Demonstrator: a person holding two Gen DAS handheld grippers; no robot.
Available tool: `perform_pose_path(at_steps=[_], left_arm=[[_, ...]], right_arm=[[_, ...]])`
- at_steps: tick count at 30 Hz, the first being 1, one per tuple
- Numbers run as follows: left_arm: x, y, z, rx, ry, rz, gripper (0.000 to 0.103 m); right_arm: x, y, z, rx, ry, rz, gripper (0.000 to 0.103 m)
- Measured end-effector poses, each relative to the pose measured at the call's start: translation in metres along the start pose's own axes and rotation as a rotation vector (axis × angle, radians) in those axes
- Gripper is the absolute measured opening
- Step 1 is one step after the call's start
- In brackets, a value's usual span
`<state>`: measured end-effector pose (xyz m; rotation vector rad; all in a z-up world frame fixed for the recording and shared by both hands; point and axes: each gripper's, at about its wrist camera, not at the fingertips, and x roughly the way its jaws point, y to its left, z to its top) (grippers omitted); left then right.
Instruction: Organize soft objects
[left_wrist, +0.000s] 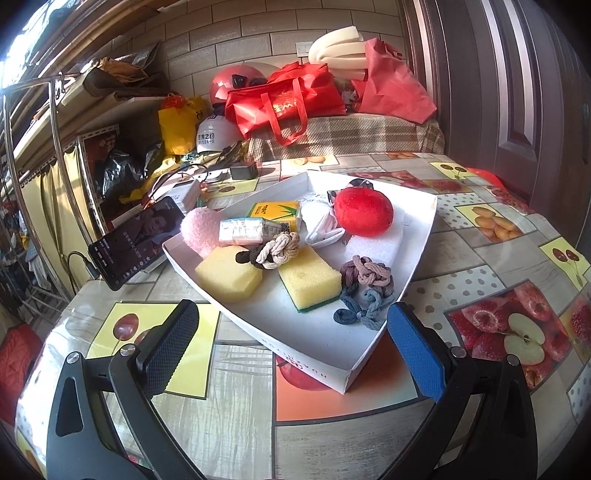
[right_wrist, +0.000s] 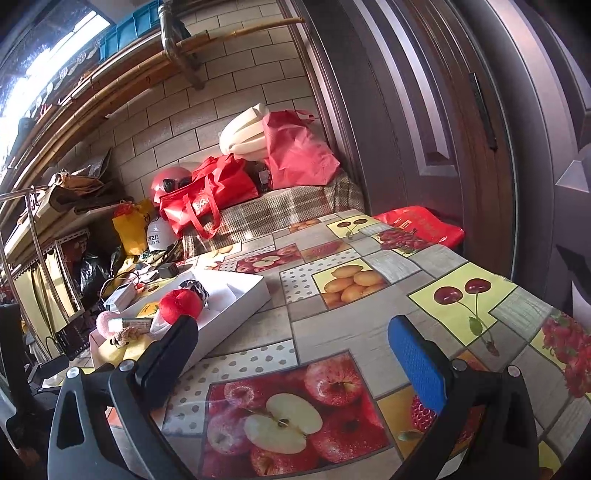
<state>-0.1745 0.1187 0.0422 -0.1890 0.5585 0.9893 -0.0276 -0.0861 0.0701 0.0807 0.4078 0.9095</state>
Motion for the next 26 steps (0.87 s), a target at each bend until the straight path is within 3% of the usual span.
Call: perform_pose_path(at_steps=[26], left_arm=[[0.004,0.0,-0.004,-0.004,0.01,-0.014,0.103]], right_arm=[[-0.001,0.009,0.0,-0.069,-0.005,-0.014,0.103]])
